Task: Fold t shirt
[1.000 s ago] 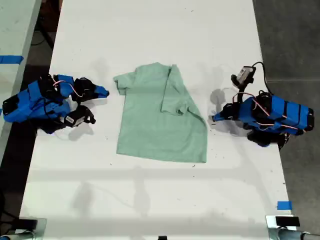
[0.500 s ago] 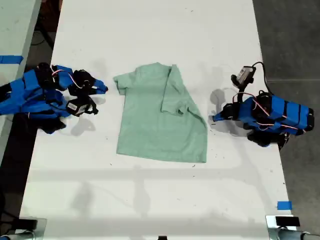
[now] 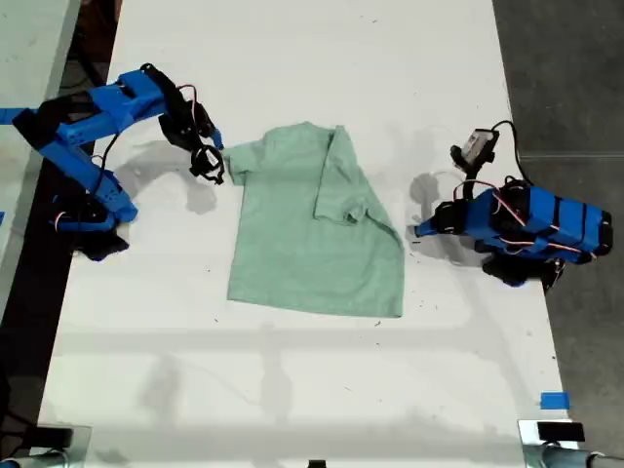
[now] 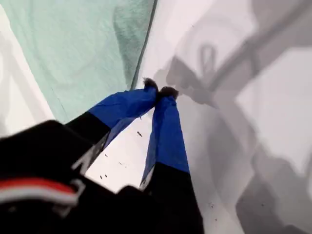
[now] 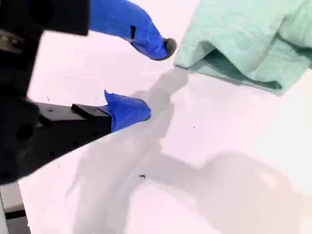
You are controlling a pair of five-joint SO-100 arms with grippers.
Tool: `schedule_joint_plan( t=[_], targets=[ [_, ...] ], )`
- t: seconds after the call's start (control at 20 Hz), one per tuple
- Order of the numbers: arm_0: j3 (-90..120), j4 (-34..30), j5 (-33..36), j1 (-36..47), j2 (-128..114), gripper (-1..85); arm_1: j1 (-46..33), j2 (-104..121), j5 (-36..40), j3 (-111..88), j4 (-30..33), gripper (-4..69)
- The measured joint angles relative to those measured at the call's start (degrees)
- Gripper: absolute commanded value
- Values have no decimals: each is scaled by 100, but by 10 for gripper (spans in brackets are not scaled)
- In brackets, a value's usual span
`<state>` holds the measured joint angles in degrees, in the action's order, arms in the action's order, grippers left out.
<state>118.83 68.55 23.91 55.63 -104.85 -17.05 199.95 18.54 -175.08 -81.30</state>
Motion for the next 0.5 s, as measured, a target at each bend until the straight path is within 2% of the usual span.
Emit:
schedule_joint_plan(
  t=[0.2,0.5],
  targets=[
    [-844,-132,114,-35,1072,164,0,0,0,0,0,21],
    [-1362,-123,-132,-580,1362,173,0,0,0,0,0,21]
  ],
)
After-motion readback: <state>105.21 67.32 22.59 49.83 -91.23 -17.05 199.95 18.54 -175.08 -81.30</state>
